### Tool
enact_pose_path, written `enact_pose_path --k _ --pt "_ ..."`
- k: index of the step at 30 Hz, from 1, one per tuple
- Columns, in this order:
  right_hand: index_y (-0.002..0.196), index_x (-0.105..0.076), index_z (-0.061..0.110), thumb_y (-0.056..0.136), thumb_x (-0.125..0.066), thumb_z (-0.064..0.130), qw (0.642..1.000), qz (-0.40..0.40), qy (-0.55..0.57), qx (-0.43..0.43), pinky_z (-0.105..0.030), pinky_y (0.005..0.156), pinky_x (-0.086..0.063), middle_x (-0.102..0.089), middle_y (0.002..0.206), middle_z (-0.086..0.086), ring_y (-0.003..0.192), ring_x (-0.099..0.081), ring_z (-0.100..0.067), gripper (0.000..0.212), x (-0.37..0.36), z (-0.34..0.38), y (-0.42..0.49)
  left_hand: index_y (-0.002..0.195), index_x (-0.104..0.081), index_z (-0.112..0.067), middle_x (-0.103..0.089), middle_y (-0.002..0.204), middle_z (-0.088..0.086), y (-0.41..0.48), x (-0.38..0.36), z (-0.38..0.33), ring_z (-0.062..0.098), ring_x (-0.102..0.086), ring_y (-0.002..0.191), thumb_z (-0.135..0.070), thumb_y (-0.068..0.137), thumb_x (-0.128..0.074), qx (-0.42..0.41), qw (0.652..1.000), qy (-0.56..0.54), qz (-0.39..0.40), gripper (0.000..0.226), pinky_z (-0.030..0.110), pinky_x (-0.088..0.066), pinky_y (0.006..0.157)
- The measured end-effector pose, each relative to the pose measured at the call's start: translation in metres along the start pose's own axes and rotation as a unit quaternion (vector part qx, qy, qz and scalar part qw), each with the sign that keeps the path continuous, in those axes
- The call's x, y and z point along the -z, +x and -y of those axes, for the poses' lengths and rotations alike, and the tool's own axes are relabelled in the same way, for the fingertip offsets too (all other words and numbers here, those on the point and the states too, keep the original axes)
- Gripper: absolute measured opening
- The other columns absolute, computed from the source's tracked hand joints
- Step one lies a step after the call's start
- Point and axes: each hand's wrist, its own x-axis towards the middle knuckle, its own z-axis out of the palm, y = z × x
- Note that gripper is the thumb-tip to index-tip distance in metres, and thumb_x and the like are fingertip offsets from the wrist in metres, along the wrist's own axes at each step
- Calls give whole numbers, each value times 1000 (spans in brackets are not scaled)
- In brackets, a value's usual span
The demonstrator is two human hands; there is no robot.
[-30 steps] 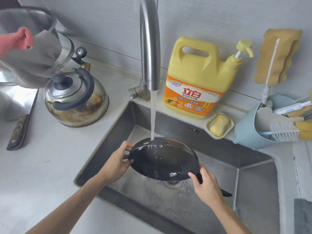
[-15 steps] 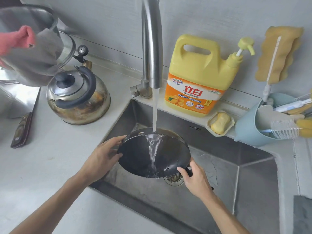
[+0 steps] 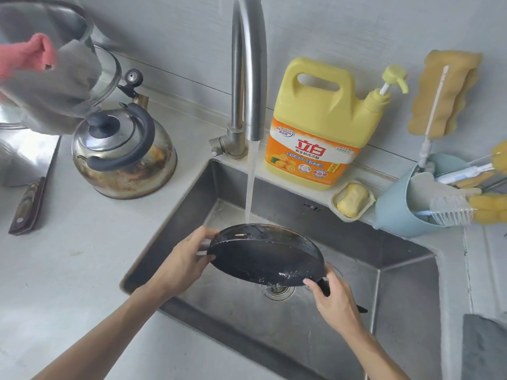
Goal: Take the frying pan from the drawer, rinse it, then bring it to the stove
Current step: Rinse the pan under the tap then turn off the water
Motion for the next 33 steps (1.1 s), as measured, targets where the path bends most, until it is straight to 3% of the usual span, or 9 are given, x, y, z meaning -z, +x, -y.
enact_pose_path --k 3,7,13,16,18,22,26,30,33 --pt "119 -64 25 98 -80 18 1000 -9 4 2 1 73 -45 -71 86 32 85 -67 18 28 1 6 9 114 -50 -66 -68 128 -37 -2 4 -3 -6 -74 117 5 100 -73 -2 999 2 -33 76 25 -63 94" --pt "128 -65 24 99 -80 18 999 -12 30 19 -1 77 -45 -73 94 19 88 -67 15 33 -15 21 29 115 -52 -64 -74 133 -16 -2 27 -8 -7 -75 114 9 98 -73 -19 996 18 -79 78 8 -55 91" --pt "134 -63 18 101 -78 19 996 6 72 56 -21 88 -55 -80 107 6 99 -74 -6 37 -57 42 48 126 -61 -43 -74 130 -24 -5 69 -2 0 -79 107 8 99 -72 6 993 77 -89 59 19 -59 88" --pt "139 -62 20 102 -77 18 994 36 96 48 -15 89 -55 -78 112 16 103 -73 3 40 -57 46 43 128 -61 -48 -73 130 -25 -11 73 -1 7 -80 104 3 98 -75 22 993 81 -81 61 26 -59 89" --pt "139 -62 25 102 -75 19 993 58 93 38 -15 92 -55 -76 116 25 107 -72 6 40 -50 43 35 136 -62 -47 -76 128 -18 -15 68 2 8 -80 101 -1 98 -77 34 994 78 -64 61 33 -62 93" --pt "131 -61 41 104 -71 26 989 120 87 -16 -36 92 -63 -82 109 15 103 -77 -10 32 -28 29 22 150 -61 -47 -77 125 -21 -16 50 -2 1 -81 97 -4 101 -74 48 997 62 -15 66 31 -63 96" --pt "136 -61 39 105 -69 25 983 160 75 -40 -33 92 -62 -83 105 18 95 -78 -8 35 -8 23 18 145 -57 -54 -68 108 -53 -9 35 -10 -10 -78 88 -2 102 -70 76 996 51 23 69 1 -50 87" --pt "129 -64 43 104 -67 32 977 193 40 -84 -36 87 -58 -82 91 14 78 -72 -11 28 0 15 22 149 -53 -55 -77 120 -24 4 25 4 3 -83 79 -8 103 -67 99 992 40 73 67 29 -65 92" --pt "126 -66 40 103 -66 37 968 224 28 -107 -39 89 -59 -84 92 6 78 -74 -17 23 1 10 26 160 -51 -36 -73 112 -19 15 20 9 5 -80 63 -10 107 -62 155 980 56 113 60 3 -52 78"
